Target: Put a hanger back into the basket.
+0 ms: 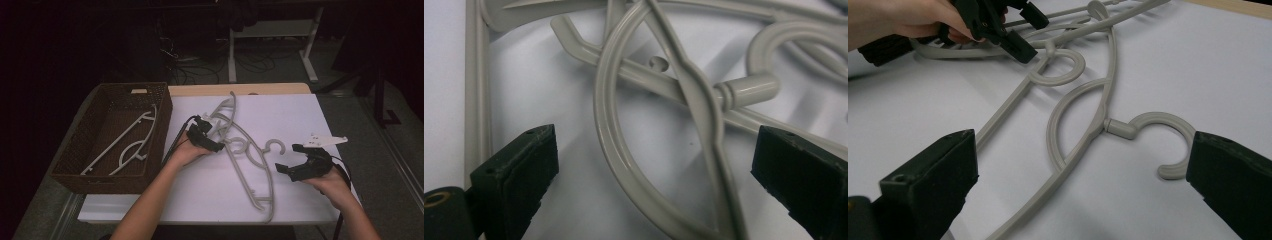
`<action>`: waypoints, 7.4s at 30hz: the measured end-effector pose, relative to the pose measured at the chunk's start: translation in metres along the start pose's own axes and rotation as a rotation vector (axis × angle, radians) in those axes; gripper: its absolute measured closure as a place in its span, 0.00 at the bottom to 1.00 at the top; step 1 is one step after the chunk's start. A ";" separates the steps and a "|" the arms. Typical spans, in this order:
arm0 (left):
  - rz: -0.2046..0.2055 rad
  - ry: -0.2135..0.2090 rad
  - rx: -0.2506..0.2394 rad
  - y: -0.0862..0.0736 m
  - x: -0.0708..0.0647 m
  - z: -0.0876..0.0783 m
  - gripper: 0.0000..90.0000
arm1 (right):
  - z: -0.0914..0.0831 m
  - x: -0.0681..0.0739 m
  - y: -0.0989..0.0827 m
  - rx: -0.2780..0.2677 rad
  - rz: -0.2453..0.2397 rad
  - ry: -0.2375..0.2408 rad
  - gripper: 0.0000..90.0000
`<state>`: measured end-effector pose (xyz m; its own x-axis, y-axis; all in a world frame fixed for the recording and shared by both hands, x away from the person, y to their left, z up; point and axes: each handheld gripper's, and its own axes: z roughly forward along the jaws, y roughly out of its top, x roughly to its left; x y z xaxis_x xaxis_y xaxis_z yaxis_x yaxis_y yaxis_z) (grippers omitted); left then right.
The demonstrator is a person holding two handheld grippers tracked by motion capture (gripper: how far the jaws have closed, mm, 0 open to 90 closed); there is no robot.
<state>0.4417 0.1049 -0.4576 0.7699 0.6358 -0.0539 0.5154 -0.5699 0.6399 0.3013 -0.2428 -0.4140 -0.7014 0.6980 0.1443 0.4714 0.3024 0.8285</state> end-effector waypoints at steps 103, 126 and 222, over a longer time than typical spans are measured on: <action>0.131 0.019 -0.140 0.130 -0.014 -0.186 0.45 | -0.006 -0.001 0.004 -0.023 0.006 0.014 0.00; 0.015 0.124 -0.064 0.014 0.071 -0.271 0.45 | 0.000 0.000 0.005 -0.006 0.003 0.009 0.00; 0.058 -0.156 -0.239 0.016 -0.046 -0.133 0.15 | 0.001 -0.008 0.006 -0.002 0.021 -0.006 0.00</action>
<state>0.3644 0.1353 -0.3426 0.8534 0.5079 -0.1174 0.3800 -0.4519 0.8071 0.3100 -0.2457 -0.4108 -0.6878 0.7084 0.1587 0.4851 0.2858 0.8265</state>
